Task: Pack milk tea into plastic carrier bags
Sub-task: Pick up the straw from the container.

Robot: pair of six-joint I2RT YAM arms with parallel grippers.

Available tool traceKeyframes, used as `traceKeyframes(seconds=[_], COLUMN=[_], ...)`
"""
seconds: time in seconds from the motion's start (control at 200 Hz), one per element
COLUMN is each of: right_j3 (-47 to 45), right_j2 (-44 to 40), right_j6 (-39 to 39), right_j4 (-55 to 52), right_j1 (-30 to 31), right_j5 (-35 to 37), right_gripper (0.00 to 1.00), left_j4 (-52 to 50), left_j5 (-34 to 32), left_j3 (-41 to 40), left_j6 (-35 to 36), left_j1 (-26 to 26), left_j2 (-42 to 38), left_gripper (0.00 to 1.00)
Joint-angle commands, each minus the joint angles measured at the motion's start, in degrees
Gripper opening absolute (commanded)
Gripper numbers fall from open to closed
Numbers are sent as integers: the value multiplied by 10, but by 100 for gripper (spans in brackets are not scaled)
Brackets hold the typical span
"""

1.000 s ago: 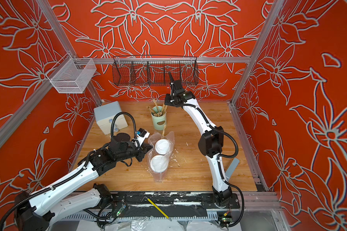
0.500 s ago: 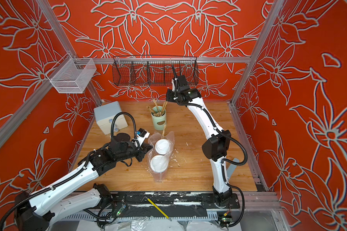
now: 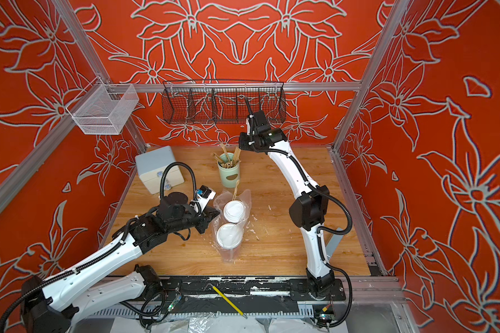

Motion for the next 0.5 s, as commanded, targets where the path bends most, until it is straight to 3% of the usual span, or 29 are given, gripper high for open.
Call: traceKeyframes(seconds=[0.0, 0.065, 0.235, 0.495], right_j3=[10, 14, 33, 43], right_j2=[23, 36, 64, 84], right_j6=[-2, 4, 20, 37], right_j4=[-9, -4, 13, 34], right_j1=[4, 3, 2, 1], right_j5=[15, 13, 25, 40], right_gripper=[34, 40, 40, 29], left_j4=[3, 3, 1, 3], left_j5=[-3, -2, -4, -5], left_j3=[-6, -6, -5, -3], left_j6=[2, 2, 2, 2], left_j1=[-4, -4, -4, -4], left_j2=[-6, -6, -2, 3], left_gripper=[0, 0, 0, 0])
